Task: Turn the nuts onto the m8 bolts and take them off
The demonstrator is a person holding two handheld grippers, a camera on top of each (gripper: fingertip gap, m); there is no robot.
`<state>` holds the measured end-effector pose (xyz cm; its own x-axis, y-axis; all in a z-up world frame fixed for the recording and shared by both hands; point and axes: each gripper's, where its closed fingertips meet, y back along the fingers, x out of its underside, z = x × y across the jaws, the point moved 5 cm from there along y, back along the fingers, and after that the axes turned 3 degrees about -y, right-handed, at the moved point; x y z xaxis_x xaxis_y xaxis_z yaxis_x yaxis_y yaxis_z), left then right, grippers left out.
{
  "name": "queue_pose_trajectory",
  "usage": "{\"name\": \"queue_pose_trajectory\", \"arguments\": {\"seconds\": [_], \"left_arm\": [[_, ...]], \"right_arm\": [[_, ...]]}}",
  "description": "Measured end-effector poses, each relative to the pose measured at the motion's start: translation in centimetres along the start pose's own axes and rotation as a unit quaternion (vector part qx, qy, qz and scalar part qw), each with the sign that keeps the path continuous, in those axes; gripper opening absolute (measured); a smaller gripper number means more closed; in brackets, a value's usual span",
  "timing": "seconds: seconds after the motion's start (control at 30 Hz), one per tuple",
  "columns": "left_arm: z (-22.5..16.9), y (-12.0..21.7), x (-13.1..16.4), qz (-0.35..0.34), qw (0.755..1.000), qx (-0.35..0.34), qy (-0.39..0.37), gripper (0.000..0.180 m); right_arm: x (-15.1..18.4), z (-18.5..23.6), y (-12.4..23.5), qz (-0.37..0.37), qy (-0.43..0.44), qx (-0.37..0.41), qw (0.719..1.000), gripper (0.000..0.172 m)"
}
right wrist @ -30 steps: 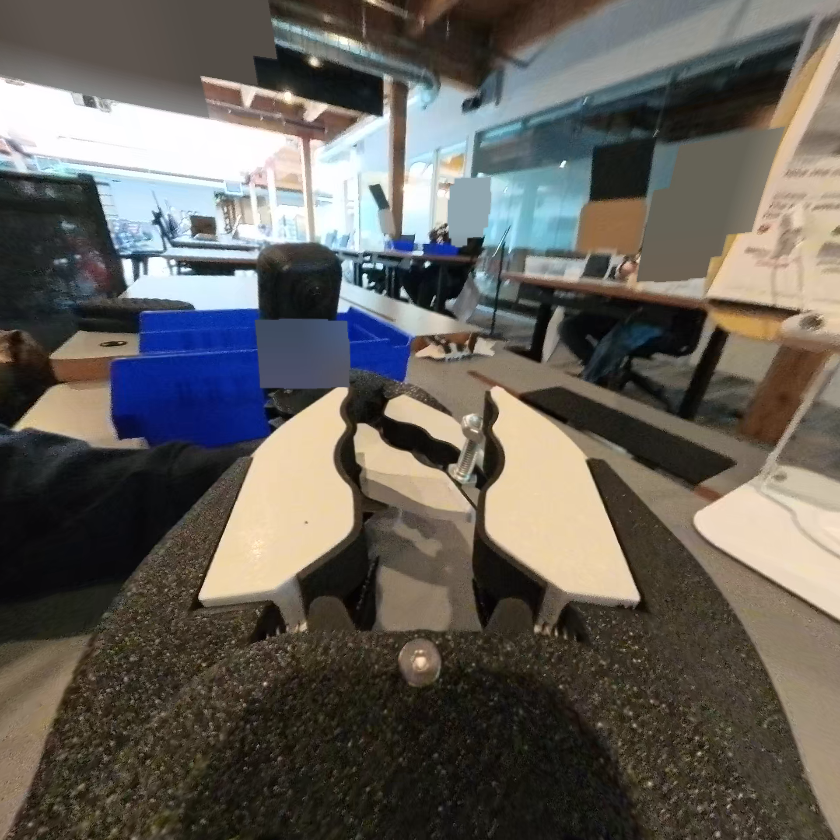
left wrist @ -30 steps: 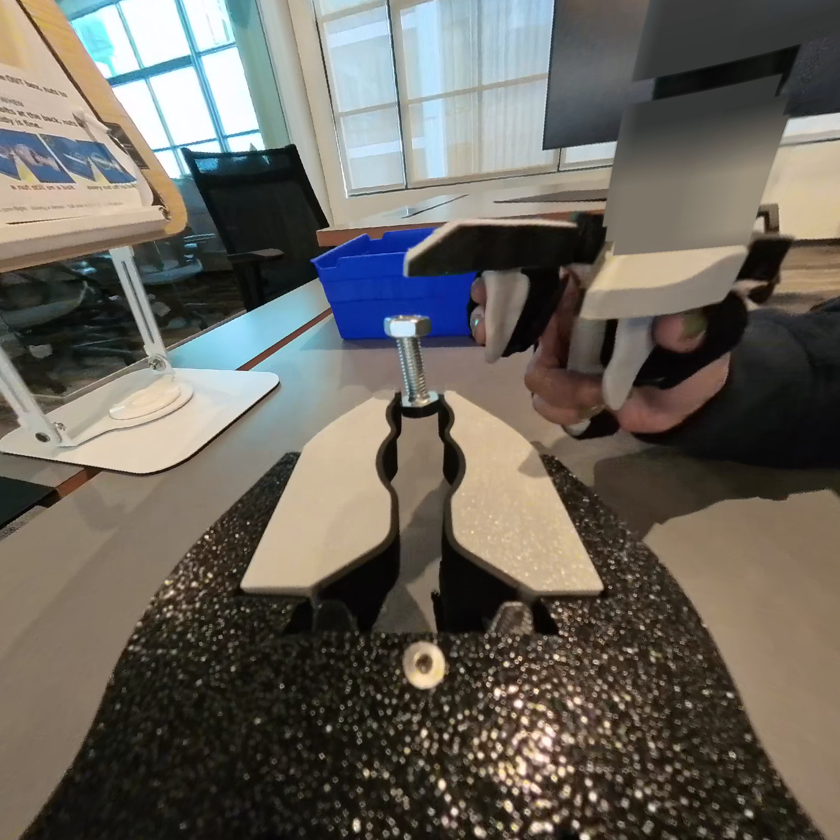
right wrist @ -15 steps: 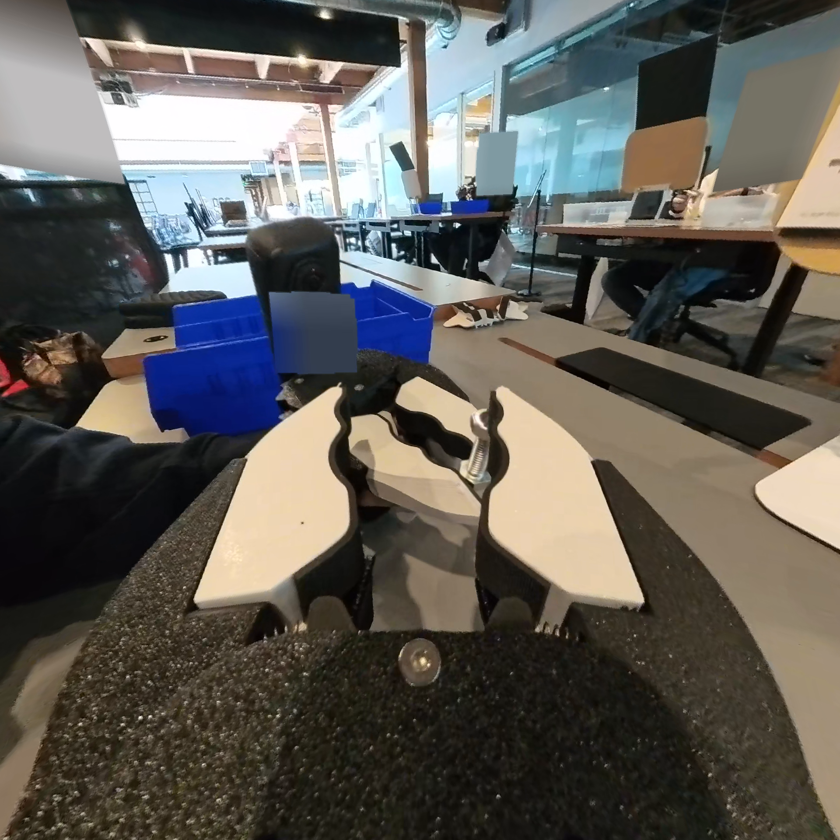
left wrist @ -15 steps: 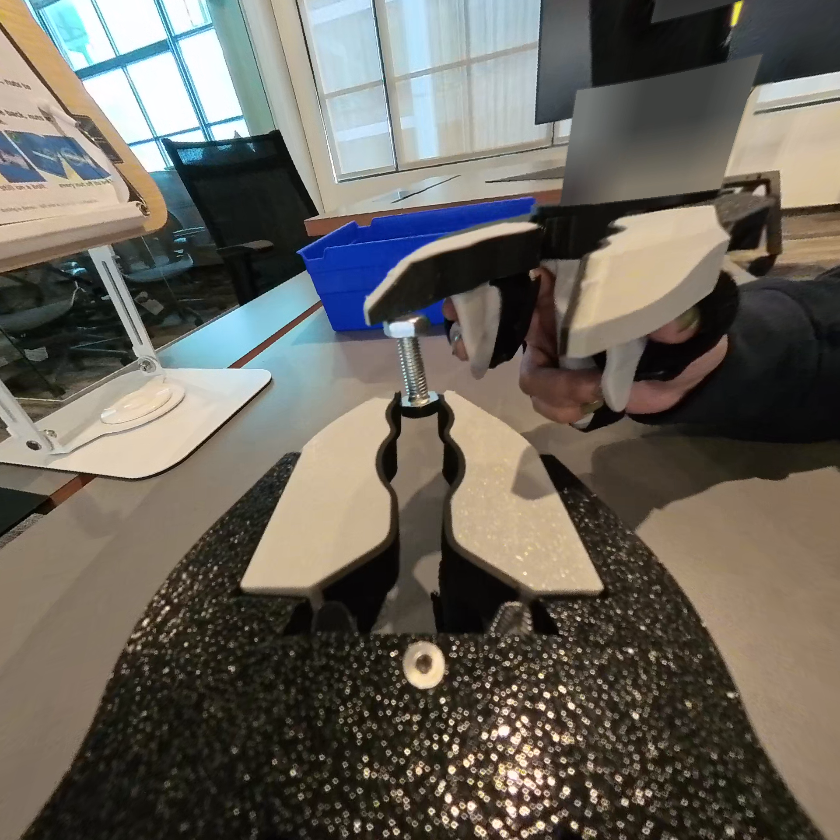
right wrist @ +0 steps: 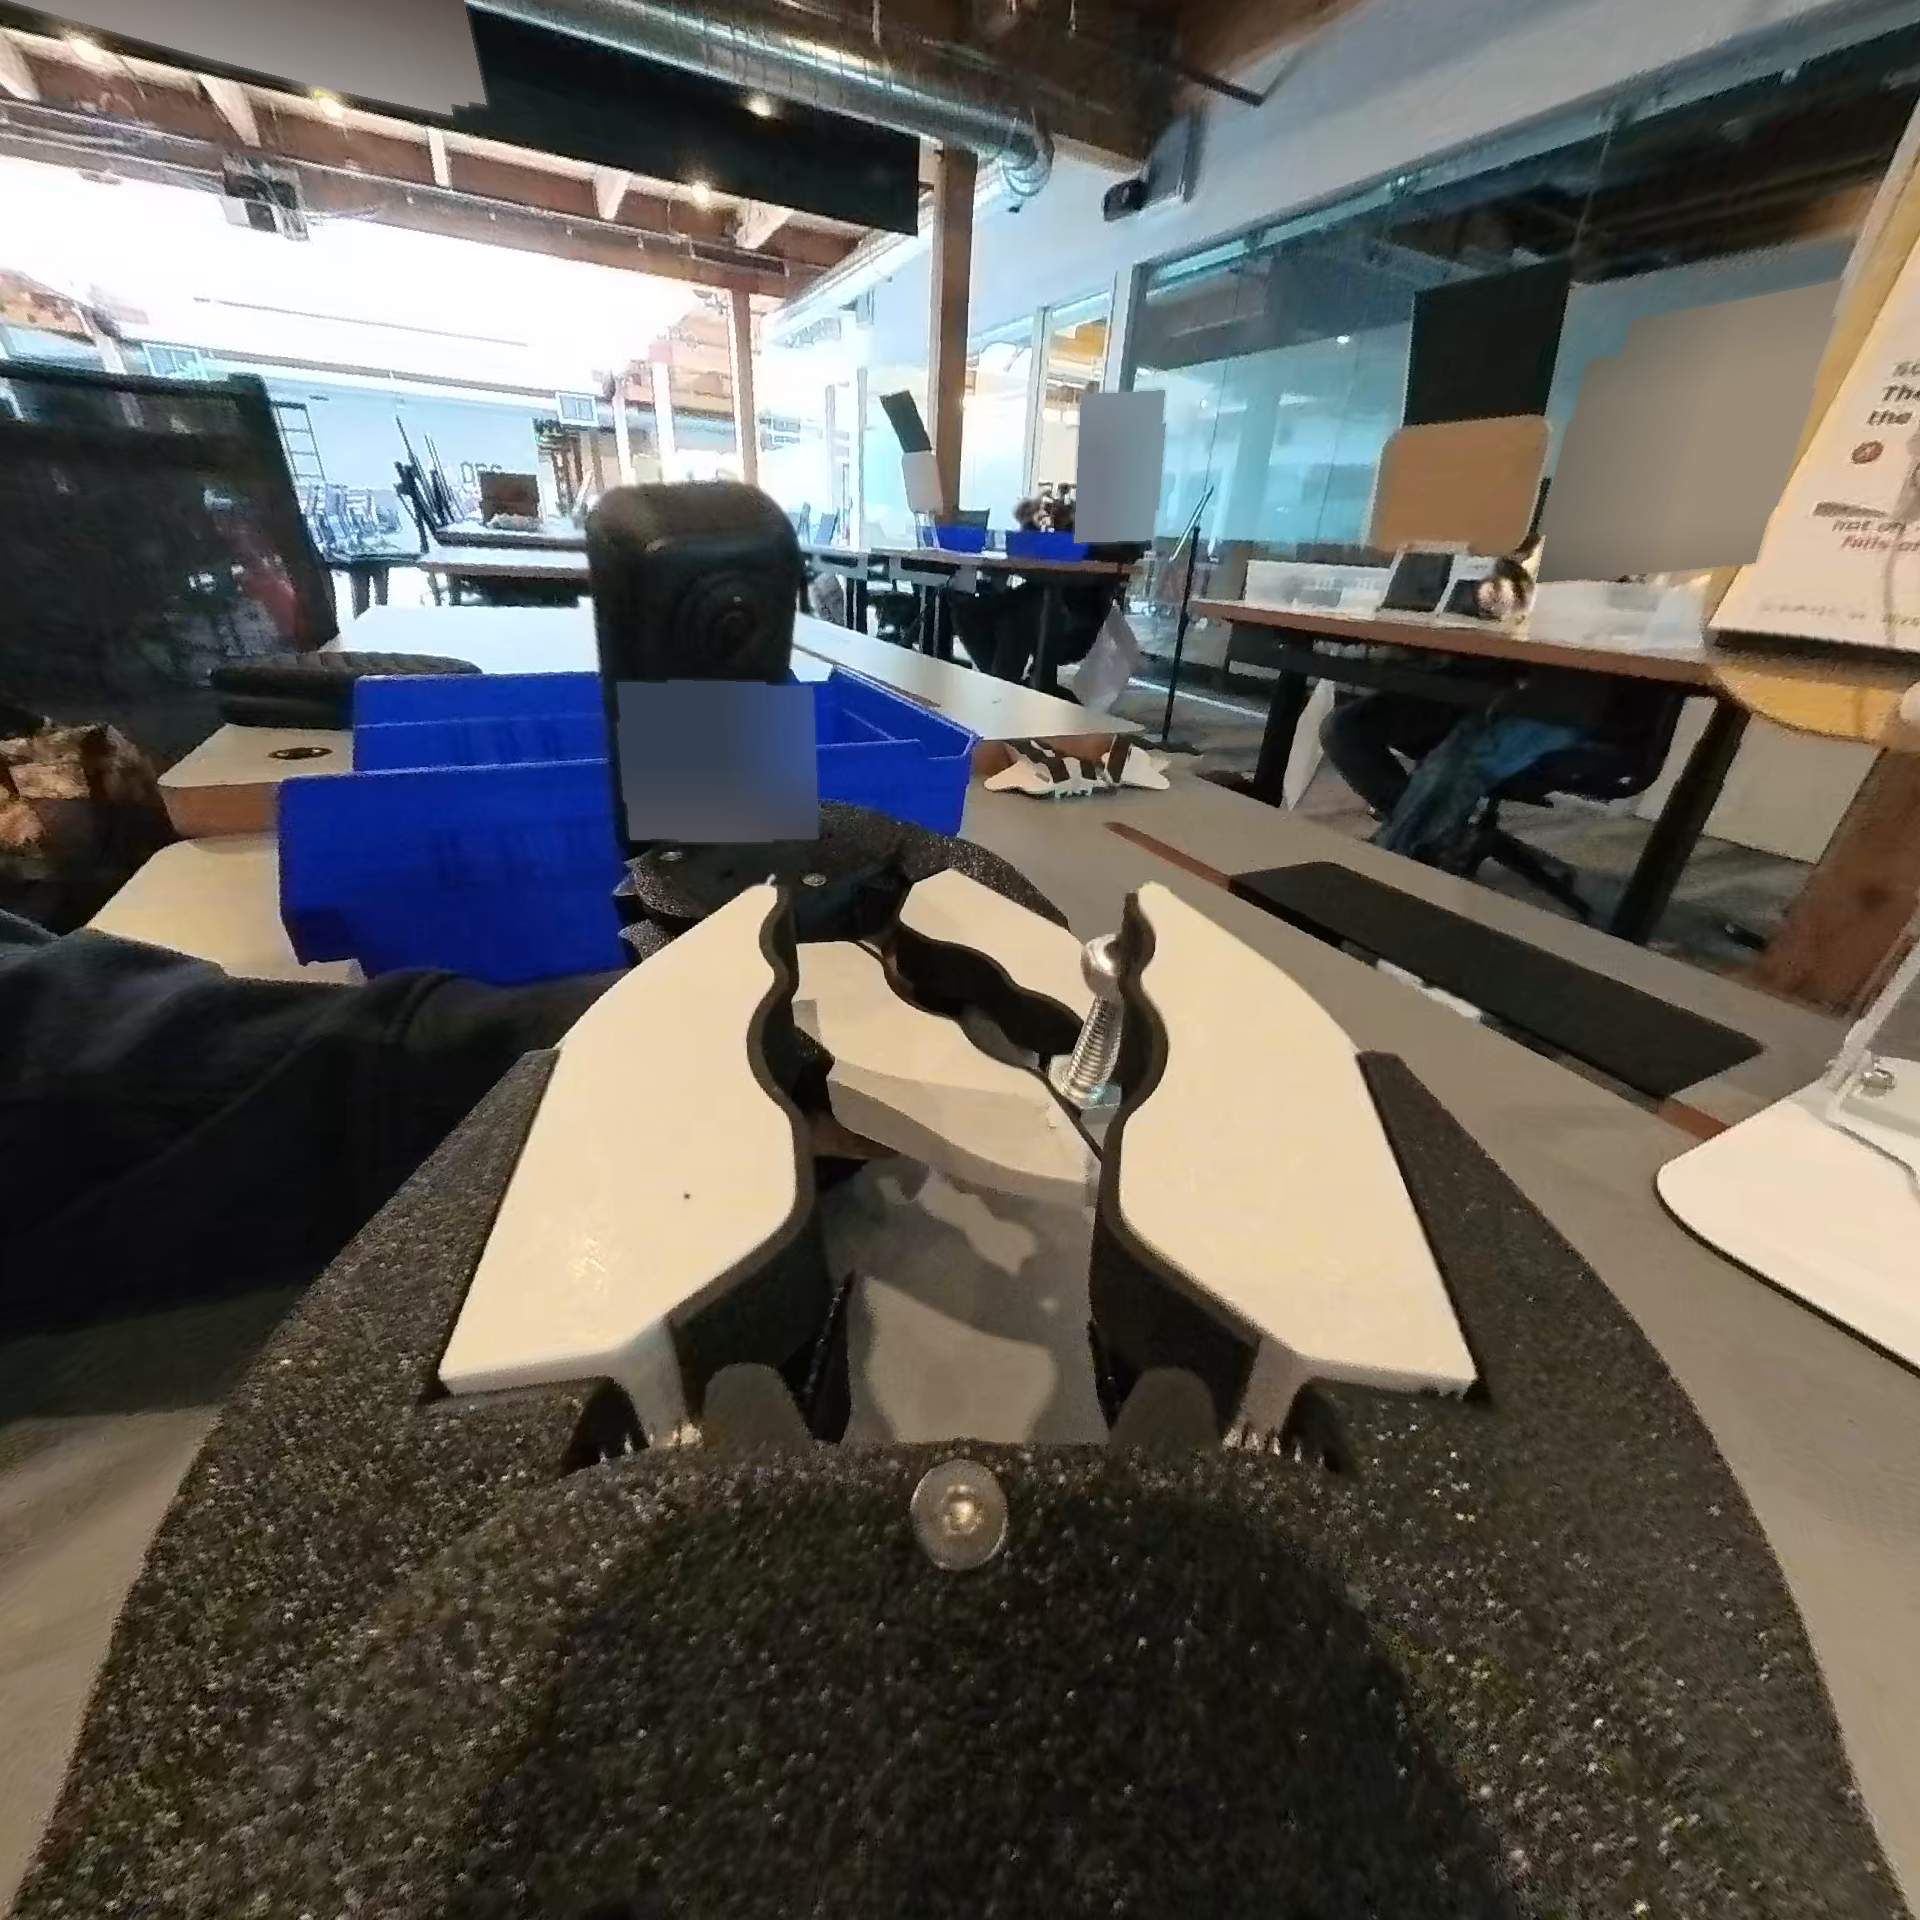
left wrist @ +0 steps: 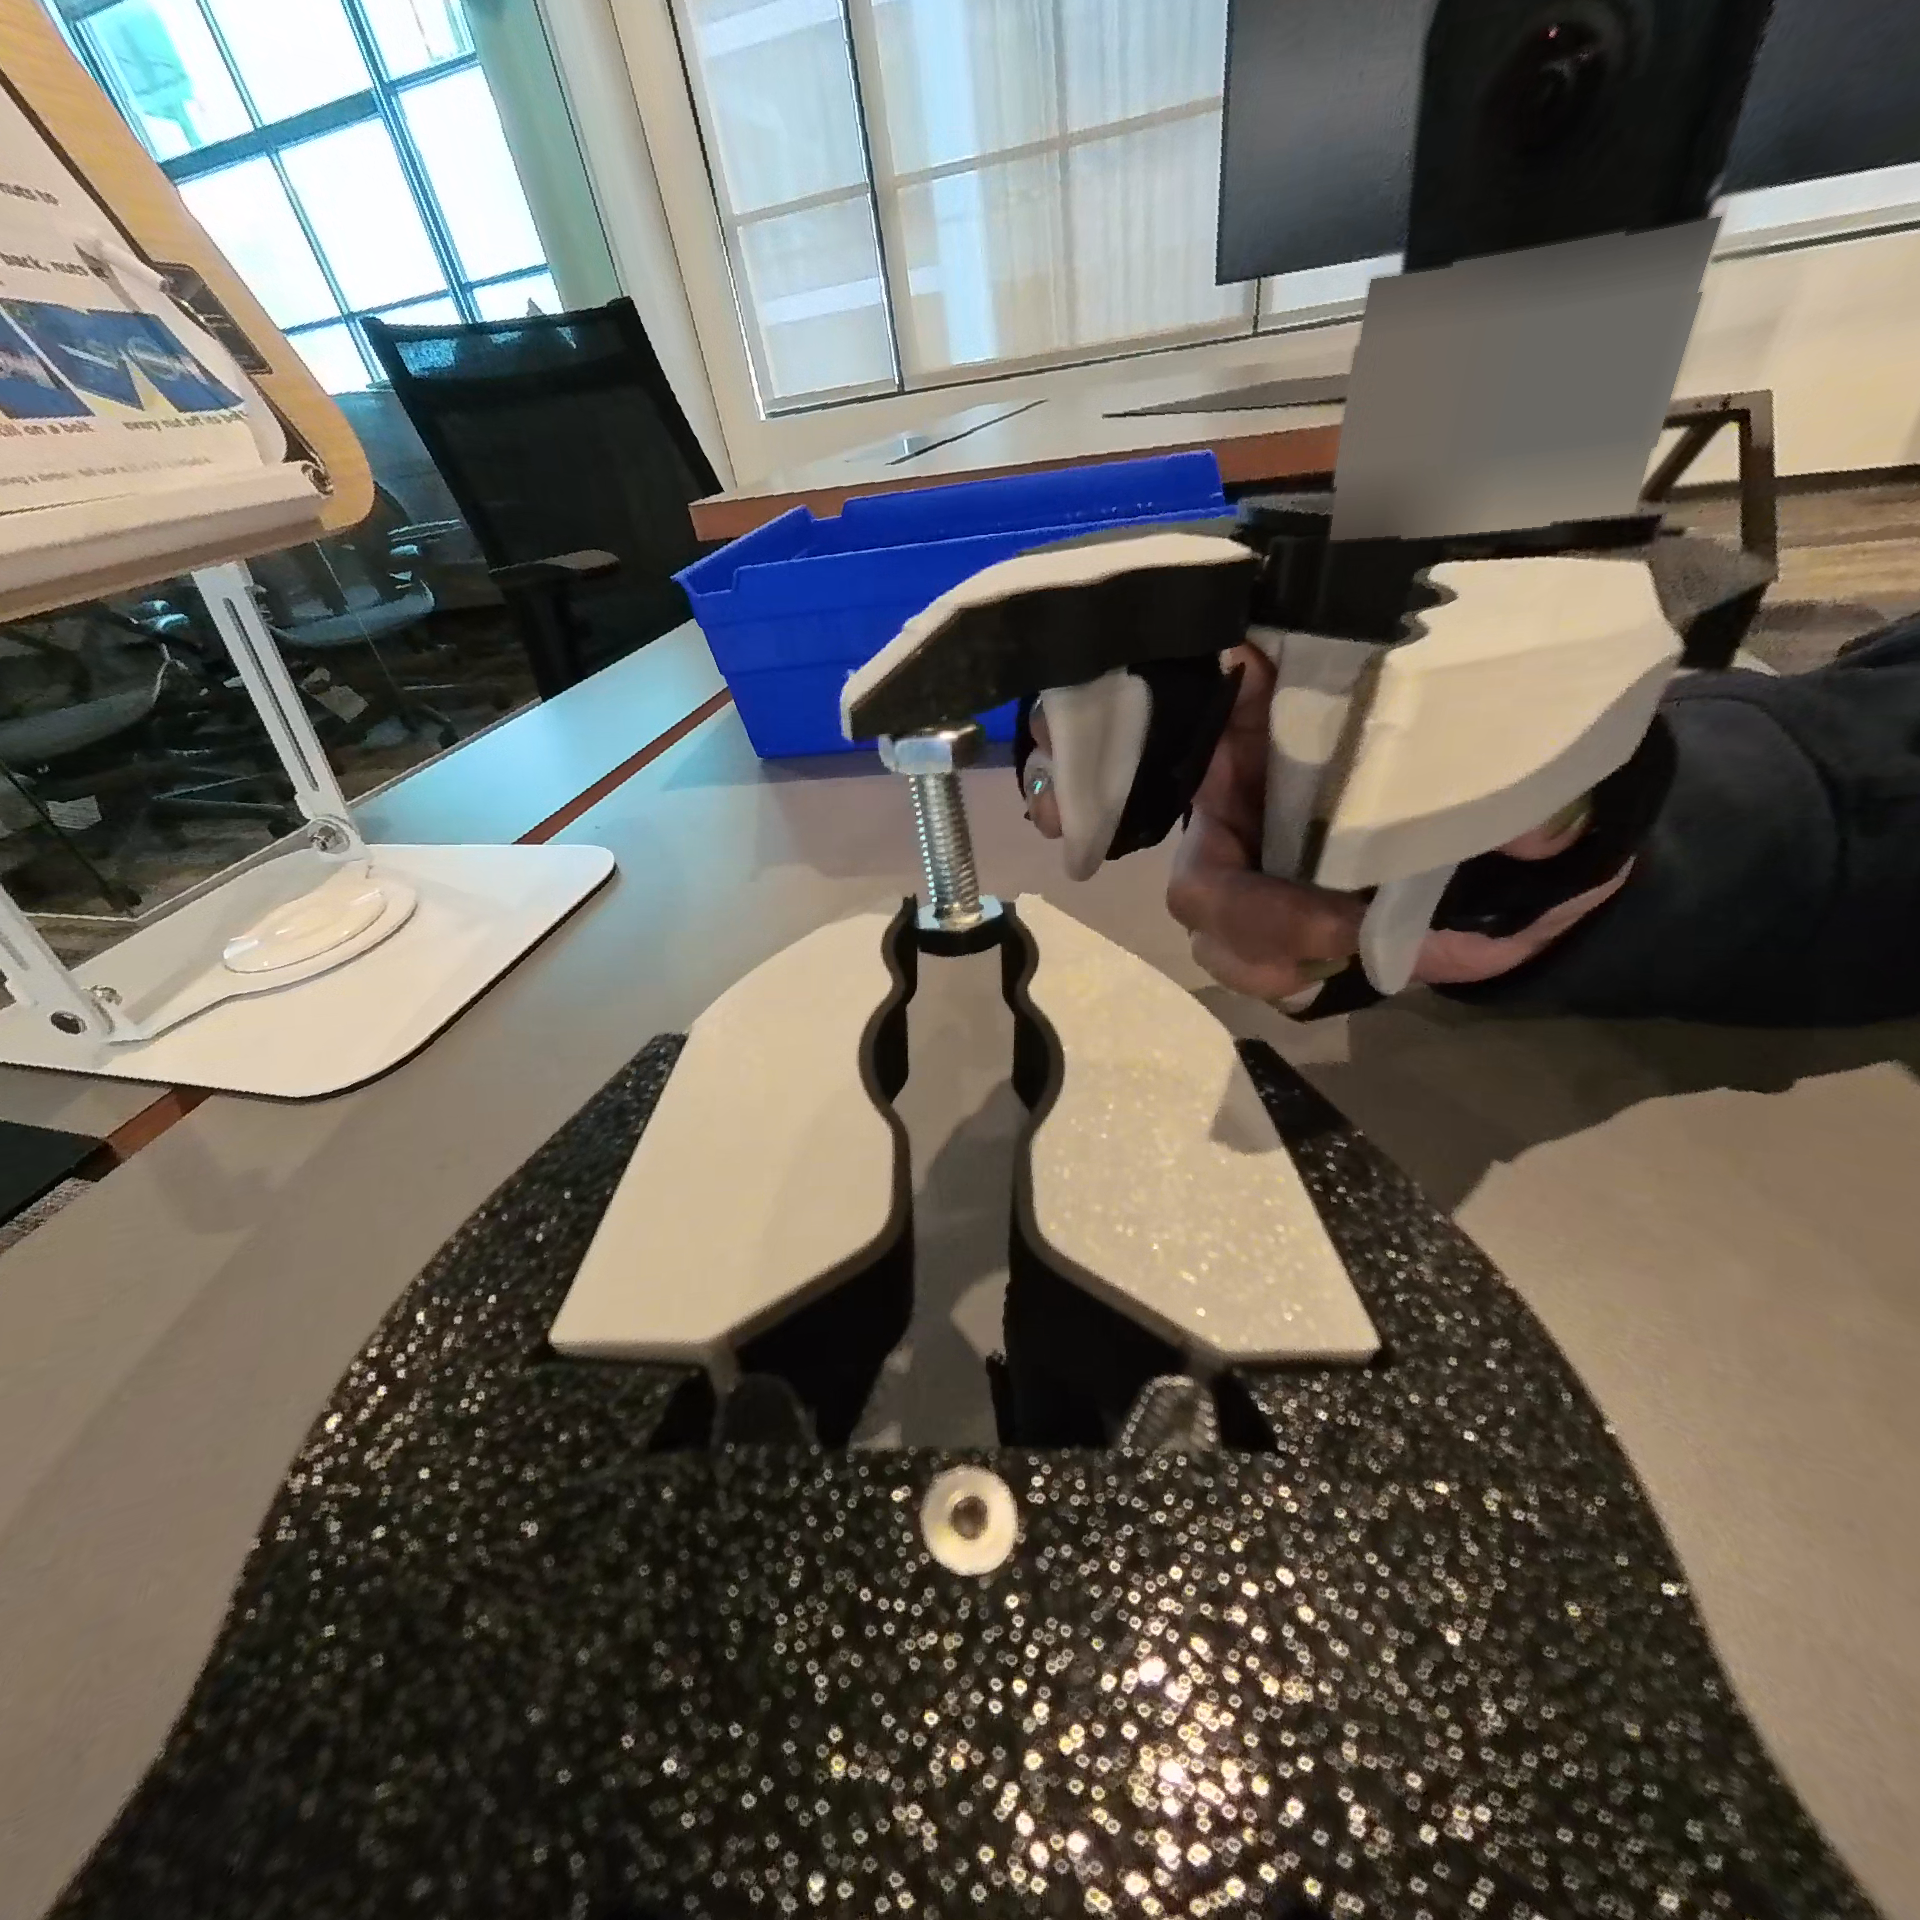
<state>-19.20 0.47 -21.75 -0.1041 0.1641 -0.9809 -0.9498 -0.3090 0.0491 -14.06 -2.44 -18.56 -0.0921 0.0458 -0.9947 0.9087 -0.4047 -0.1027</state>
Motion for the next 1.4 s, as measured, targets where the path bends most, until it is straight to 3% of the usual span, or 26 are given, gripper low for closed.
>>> {"name": "queue_pose_trajectory", "arguments": {"seconds": [0.37, 0.53, 1.07, 1.17, 1.4], "left_arm": [[0.0, -0.1, 0.0, 0.002, 1.000, 0.001, 0.000, 0.015], [0.1, 0.1, -0.1, -0.005, 1.000, -0.003, 0.005, 0.014], [0.6, 0.5, -0.3, -0.026, 0.999, -0.011, 0.024, 0.015], [0.6, 0.5, -0.3, -0.027, 0.999, -0.012, 0.025, 0.015], [0.6, 0.4, -0.2, -0.023, 0.999, -0.010, 0.023, 0.015]], "right_arm": [[0.2, -0.1, 0.0, -0.017, 0.007, 0.003, 1.000, 0.059], [-0.6, 0.0, 0.8, -0.073, -0.004, 0.002, 0.997, 0.071], [0.6, 0.1, 0.6, -0.062, 0.010, 0.015, 0.998, 0.067], [0.6, 0.6, 0.8, -0.064, 0.004, -0.015, 0.998, 0.055], [0.4, -0.1, 0.8, -0.072, 0.009, 0.024, 0.997, 0.064]]}}
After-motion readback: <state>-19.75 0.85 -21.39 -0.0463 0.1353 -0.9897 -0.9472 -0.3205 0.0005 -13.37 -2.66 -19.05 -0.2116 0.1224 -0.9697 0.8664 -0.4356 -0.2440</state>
